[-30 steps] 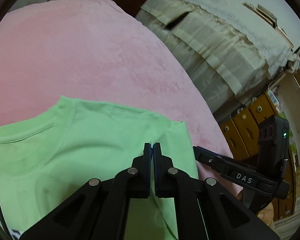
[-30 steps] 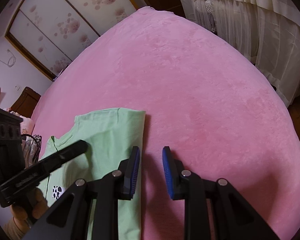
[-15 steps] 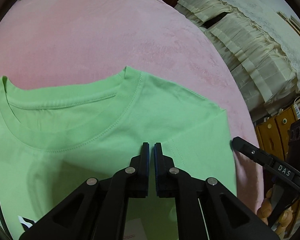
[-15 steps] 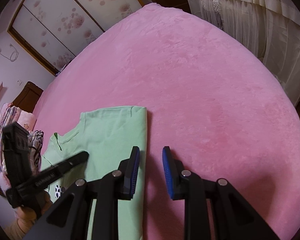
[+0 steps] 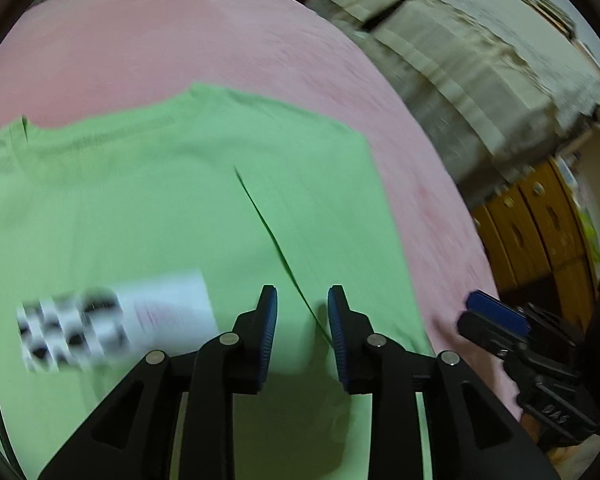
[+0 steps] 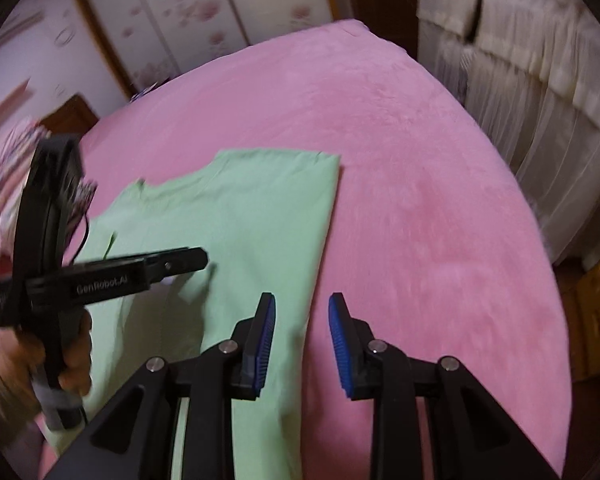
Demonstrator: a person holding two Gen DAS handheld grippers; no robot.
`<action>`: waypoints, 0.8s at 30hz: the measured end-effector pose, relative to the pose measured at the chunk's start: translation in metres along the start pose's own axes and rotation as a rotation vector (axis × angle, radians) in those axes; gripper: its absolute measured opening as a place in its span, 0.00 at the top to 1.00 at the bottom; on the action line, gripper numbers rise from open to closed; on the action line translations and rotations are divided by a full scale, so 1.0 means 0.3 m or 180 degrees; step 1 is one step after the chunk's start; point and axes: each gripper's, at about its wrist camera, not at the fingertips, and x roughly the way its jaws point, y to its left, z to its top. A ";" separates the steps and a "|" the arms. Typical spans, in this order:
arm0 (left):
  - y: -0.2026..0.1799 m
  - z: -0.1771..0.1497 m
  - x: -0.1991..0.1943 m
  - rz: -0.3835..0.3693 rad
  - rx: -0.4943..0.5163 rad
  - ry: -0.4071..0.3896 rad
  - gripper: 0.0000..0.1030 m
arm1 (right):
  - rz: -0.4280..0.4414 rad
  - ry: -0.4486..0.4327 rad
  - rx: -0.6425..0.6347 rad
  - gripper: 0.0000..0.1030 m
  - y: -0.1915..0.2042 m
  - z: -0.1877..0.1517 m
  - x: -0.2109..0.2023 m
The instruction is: Fold small clothes
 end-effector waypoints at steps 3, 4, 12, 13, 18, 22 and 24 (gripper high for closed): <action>-0.024 -0.081 -0.008 -0.0106 -0.0037 0.0065 0.75 | -0.0092 0.0043 -0.0232 0.73 0.060 -0.082 -0.015; -0.029 -0.099 -0.005 -0.0112 -0.0051 0.0062 0.75 | -0.0145 0.0059 -0.0328 0.73 0.079 -0.100 -0.010; -0.048 -0.110 0.062 -0.0151 -0.0304 0.0033 0.75 | -0.0346 0.0211 -0.0332 0.74 0.082 -0.123 0.092; -0.046 -0.118 0.063 -0.0117 -0.0302 0.0033 0.75 | -0.0409 0.0183 -0.0258 0.80 0.064 -0.122 0.095; -0.084 -0.121 0.089 -0.0027 -0.0246 0.0010 0.75 | -0.0542 0.0062 0.0048 0.87 -0.018 -0.138 0.079; -0.086 -0.120 0.100 -0.0037 -0.0233 0.0024 0.73 | -0.0346 0.0137 0.0239 0.86 -0.072 -0.157 0.080; -0.083 -0.119 0.098 -0.0052 -0.0256 0.0031 0.73 | -0.0343 0.0133 0.0222 0.86 -0.065 -0.157 0.065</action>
